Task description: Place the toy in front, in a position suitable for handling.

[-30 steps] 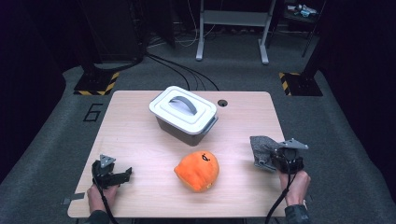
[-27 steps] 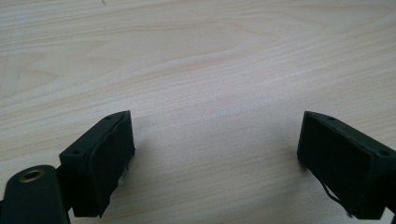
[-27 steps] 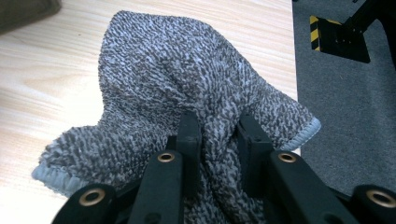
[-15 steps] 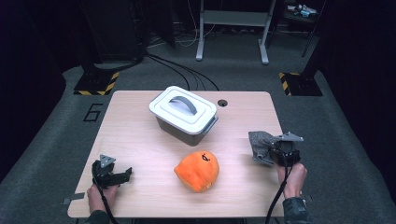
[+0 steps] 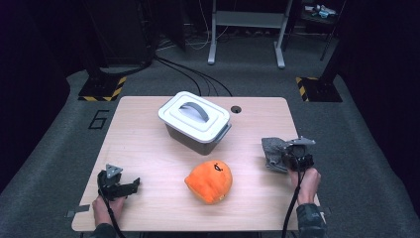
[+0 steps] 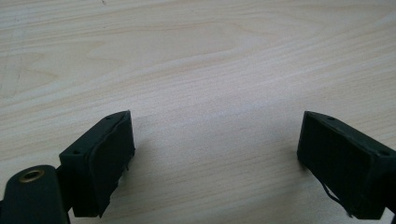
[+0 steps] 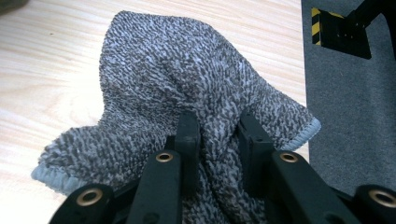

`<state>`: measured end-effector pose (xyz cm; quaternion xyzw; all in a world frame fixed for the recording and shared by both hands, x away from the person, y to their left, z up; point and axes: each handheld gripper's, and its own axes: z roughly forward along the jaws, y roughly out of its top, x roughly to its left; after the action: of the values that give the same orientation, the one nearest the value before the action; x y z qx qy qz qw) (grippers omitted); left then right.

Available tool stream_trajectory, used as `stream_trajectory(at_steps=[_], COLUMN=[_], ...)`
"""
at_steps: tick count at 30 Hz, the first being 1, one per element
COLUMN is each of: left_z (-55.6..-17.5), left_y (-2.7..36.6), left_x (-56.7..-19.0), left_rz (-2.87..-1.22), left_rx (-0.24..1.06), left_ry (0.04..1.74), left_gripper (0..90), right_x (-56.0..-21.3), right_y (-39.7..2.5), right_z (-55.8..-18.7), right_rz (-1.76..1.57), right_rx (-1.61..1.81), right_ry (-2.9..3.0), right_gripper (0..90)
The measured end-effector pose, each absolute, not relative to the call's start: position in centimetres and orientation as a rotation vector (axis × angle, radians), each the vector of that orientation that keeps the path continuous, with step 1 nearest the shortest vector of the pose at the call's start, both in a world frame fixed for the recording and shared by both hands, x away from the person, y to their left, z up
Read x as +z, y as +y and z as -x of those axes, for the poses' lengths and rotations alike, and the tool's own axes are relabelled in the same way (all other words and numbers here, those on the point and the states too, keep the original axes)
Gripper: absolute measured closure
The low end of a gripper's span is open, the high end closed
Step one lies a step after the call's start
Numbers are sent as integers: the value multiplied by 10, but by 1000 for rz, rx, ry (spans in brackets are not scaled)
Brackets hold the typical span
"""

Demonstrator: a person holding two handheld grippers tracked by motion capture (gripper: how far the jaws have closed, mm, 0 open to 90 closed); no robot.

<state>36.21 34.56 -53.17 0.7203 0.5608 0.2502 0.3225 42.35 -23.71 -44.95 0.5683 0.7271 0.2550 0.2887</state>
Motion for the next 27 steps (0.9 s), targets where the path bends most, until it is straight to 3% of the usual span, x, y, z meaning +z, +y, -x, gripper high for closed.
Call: stream_trajectory(at_steps=[23,27], left_z=[-362,-362], left_y=[346,346], left_x=[-531,-531], left_rz=[-1896,-1897], left_rx=[651,649], left_ry=[1474,1474], left_gripper=[109,109], right_x=[-484,-489], right_y=[-235,-235], right_z=[-452,-453], right_rz=[-1583,-1615], right_rx=[614,609], right_ry=[1938,1920], right_gripper=[671,596])
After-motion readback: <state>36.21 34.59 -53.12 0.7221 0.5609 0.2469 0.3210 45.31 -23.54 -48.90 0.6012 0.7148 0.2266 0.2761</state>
